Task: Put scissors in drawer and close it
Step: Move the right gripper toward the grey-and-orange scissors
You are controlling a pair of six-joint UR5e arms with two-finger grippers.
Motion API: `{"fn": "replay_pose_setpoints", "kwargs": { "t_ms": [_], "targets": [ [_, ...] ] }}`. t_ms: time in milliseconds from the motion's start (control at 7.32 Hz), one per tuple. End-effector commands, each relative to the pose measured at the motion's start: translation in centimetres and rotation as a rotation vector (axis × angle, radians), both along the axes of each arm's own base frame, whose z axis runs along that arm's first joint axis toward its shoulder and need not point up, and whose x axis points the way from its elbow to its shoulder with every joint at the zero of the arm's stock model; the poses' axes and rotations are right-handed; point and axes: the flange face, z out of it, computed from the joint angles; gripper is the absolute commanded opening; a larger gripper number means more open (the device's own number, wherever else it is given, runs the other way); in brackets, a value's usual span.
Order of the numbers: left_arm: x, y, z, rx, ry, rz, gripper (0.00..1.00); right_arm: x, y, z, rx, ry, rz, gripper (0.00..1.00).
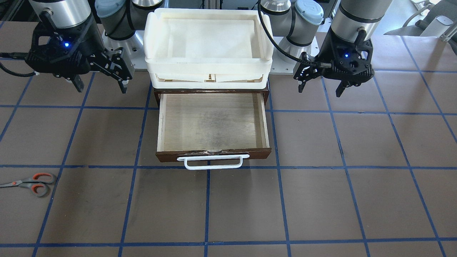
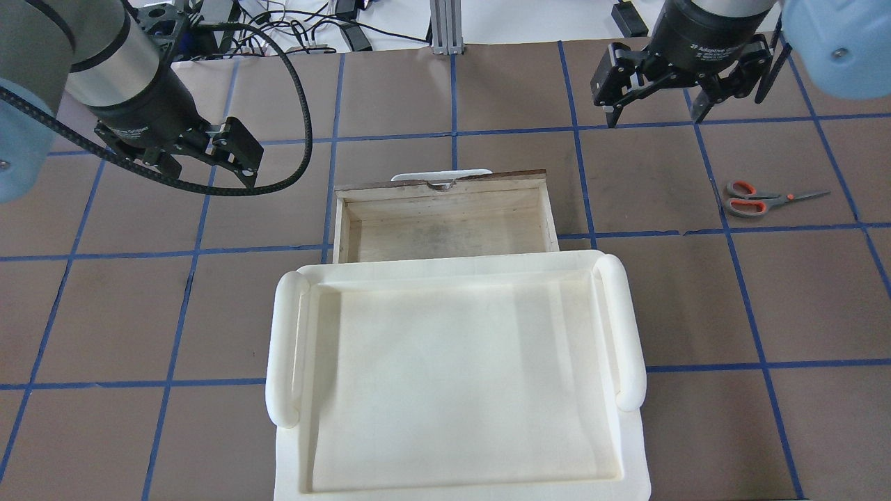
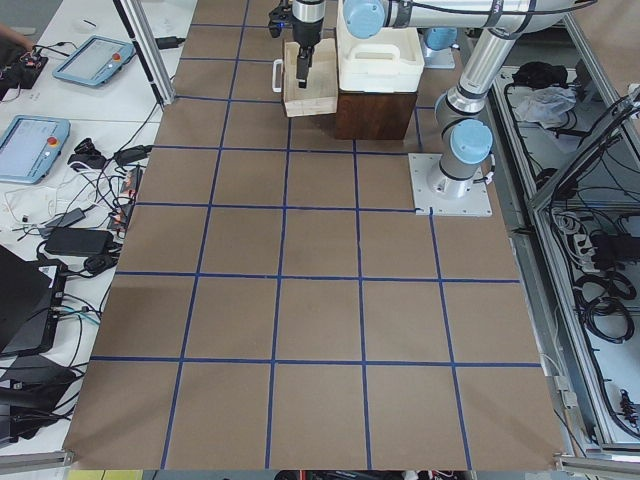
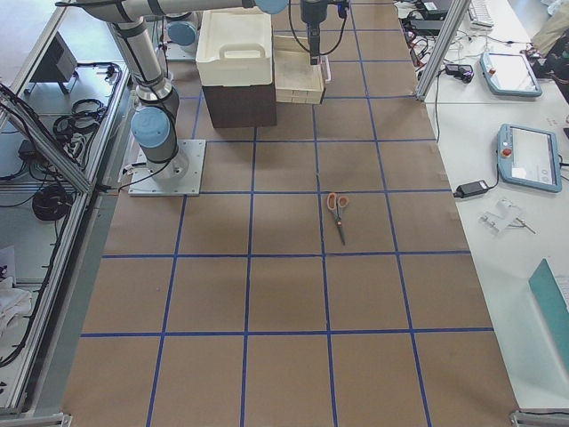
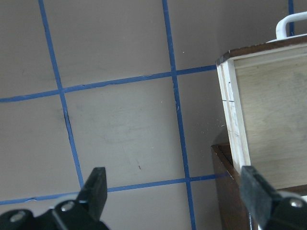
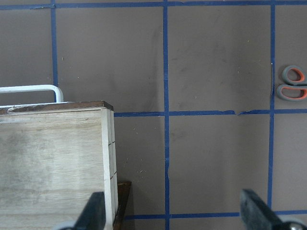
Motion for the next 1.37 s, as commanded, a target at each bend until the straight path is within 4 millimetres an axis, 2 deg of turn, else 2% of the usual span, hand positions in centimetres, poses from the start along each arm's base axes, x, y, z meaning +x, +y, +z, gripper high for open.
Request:
{"fn": "replay_pose_setpoints", "kwargs": {
  "t_ms": [0,546,683,820,1093,1230],
  "targets": [
    [0.0,0.0,0.0,0.000,0.000,0.000,1.00,0.0,0.0,0.0,0.000,0.000,0.000,1.00],
    [0.0,0.1,-0.1,0.001,0.001,0.000,1.00,-0.2,-0.2,-0.3,0.005,-0.001,0.004,1.00],
    [0.0,0.0,-0.1,0.000,0.004,0.000,1.00,-0.9,-0.7,-0.5,0.006,0.009,0.068,1.00],
    [0.0,0.0,-0.1,-0.001,0.004,0.000,1.00,-2.6,-1.1,-0.6,0.013,0.027,0.139,1.00],
    [0.0,0.0,0.0,-0.002,0.006,0.001,1.00,-8.9,-2.1,-0.9,0.034,0.038,0.182,1.00],
    [0.0,0.0,0.0,-0.004,0.006,0.001,1.00,-12.5,-2.4,-1.8,0.047,0.042,0.289,1.00]
  ]
}}
